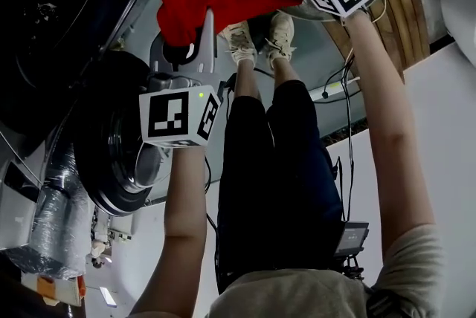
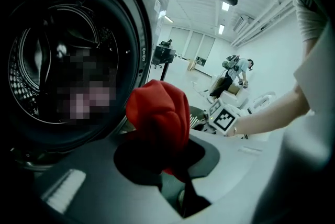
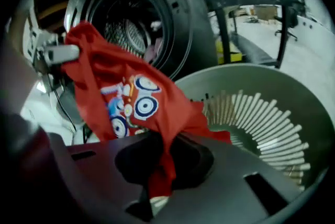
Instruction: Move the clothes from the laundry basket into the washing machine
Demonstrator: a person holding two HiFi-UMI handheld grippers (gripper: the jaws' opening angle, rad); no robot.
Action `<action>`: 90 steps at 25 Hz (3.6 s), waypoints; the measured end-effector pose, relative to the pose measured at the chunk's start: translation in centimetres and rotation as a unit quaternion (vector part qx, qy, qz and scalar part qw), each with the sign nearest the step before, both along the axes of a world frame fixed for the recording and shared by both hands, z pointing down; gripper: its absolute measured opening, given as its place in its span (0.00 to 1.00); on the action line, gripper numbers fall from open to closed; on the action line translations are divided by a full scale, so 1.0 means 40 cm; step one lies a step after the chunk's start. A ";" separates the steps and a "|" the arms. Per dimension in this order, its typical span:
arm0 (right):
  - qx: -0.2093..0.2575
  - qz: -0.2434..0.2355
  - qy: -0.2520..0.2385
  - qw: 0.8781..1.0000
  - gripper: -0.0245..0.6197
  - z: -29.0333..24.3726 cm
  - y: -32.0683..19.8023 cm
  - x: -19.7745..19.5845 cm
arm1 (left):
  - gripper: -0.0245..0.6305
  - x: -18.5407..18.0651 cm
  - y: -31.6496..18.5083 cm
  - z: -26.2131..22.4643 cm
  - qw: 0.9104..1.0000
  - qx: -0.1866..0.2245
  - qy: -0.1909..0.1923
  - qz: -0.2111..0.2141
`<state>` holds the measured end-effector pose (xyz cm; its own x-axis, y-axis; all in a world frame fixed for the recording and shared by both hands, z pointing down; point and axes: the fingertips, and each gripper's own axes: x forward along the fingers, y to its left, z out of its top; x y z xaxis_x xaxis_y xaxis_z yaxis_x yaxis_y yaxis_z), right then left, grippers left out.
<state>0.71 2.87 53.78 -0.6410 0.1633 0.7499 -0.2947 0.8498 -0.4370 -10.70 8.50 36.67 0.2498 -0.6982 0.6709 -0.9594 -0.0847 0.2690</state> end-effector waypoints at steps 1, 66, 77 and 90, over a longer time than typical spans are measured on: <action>-0.007 0.036 -0.019 0.999 0.10 -0.044 -0.009 0.015 | 0.15 0.006 -0.006 0.004 1.000 -0.002 0.012 -0.004; -0.143 0.192 -0.175 0.955 0.14 -0.372 0.167 -0.109 | 0.47 -0.641 -0.404 0.154 0.945 0.043 -0.178 -0.270; -0.147 0.212 -0.192 0.947 0.14 -0.382 0.175 -0.112 | 0.55 -0.405 -0.179 0.202 0.959 -0.009 -0.108 -0.261; -0.169 0.219 -0.179 0.944 0.12 -0.320 0.211 -0.088 | 0.55 -0.345 -0.193 0.412 0.953 -0.106 -0.136 -0.249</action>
<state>-2.80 11.33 41.00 -0.9049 0.0159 0.4253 -0.3676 0.4743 -0.8000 -24.52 0.79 53.16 -0.2808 -0.5262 0.8027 -0.9028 0.4287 -0.0348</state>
